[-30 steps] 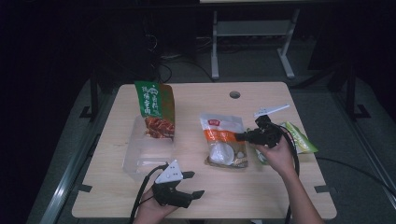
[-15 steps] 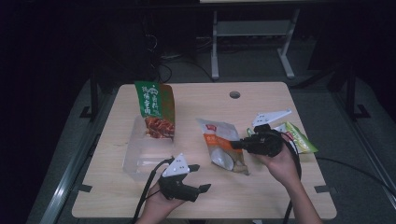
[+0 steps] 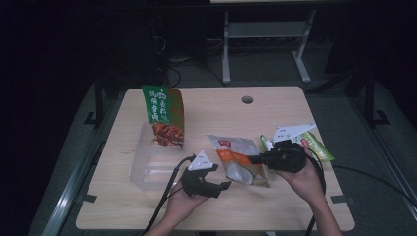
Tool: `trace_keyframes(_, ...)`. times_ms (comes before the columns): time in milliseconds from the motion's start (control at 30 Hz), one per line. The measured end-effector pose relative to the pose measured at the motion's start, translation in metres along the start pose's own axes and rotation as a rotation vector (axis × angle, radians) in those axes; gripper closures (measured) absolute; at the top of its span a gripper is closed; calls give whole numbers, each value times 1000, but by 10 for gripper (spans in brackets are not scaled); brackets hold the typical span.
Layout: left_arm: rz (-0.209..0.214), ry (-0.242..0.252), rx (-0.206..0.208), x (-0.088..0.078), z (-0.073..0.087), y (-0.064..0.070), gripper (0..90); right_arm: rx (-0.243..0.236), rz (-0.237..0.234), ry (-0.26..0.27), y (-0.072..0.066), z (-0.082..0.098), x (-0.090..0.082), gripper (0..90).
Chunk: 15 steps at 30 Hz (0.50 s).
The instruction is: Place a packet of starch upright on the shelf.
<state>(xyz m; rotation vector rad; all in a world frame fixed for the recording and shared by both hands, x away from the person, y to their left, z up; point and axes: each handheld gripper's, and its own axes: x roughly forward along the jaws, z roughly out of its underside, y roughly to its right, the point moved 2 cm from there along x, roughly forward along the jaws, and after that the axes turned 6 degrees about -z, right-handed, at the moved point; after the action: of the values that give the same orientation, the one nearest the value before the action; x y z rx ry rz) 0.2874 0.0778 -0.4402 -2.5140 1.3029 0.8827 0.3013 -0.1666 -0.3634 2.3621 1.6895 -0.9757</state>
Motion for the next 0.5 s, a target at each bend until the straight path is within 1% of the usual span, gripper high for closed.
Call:
trace_keyframes(33, -5, -8, 0, 4, -1, -2, 252, -4, -5, 2, 0, 2, -1, 900)
trace_keyframes(67, 1, -11, -6, 7, -2, -4, 257, -4, -8, 7, 0, 4, -1, 900)
trace_keyframes(133, 12, -12, -36, 14, -4, -8, 294, -7, -7, 11, 1, 7, -3, 900)
trace_keyframes(167, 23, -10, -58, 17, -5, -9, 321, -7, -4, 14, 2, 8, -4, 900)
trace_keyframes(200, 35, -10, -61, 19, -6, -11, 355, -9, -4, 16, 2, 9, -4, 900)
trace_keyframes(233, 47, -6, -83, 22, -7, -12, 395, -5, -7, 20, 3, 11, -4, 900)
trace_keyframes(267, 55, -2, -89, 23, -8, -13, 431, -1, -21, 21, 3, 12, -4, 900)
trace_keyframes(300, 70, 2, -107, 25, -9, -13, 482, -2, -32, 20, 3, 12, -4, 900)
trace_keyframes(367, 88, 4, -133, 29, -11, -16, 536, -9, -32, 16, 2, 13, -4, 900)
trace_keyframes(433, 111, 4, -132, 31, -12, -18, 634, -13, -28, 15, 2, 14, -4, 900)
trace_keyframes(467, 114, 6, -114, 32, -13, -20, 680, -17, -17, 13, 2, 14, -4, 900)
trace_keyframes(500, 127, 11, -119, 32, -14, -19, 736, -17, -14, 15, 3, 14, -4, 900)
